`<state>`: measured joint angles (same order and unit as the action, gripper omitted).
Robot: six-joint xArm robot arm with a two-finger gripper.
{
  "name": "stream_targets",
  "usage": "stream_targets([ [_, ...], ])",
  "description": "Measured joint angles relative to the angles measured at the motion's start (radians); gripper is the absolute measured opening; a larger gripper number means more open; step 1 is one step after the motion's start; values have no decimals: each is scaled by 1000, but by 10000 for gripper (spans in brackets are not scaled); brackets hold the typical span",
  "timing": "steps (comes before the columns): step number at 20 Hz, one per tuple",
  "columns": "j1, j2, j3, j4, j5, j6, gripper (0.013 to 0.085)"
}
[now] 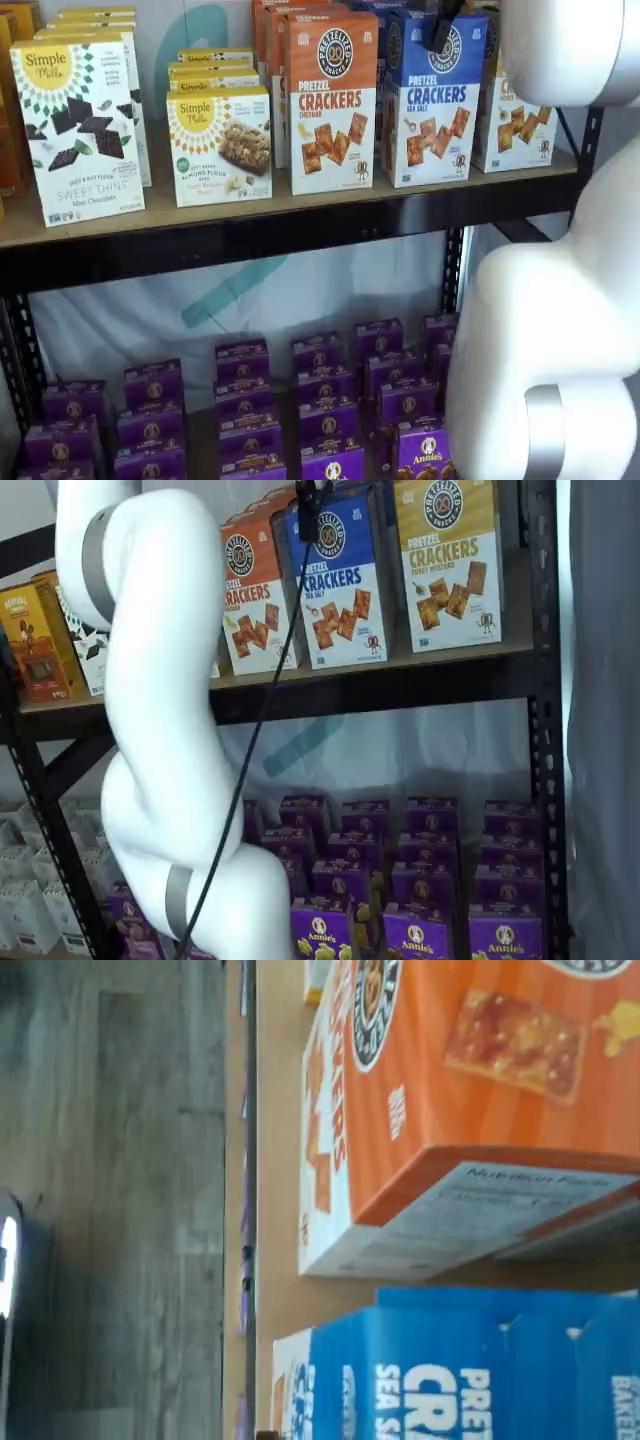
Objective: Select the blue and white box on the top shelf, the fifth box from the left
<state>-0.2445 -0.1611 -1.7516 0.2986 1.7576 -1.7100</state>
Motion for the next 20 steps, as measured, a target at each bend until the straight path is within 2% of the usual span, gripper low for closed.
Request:
stream_targets([
  [9,31,4,11,-61,-9,5,850],
  [20,44,23,-10,-90,15,9,850],
])
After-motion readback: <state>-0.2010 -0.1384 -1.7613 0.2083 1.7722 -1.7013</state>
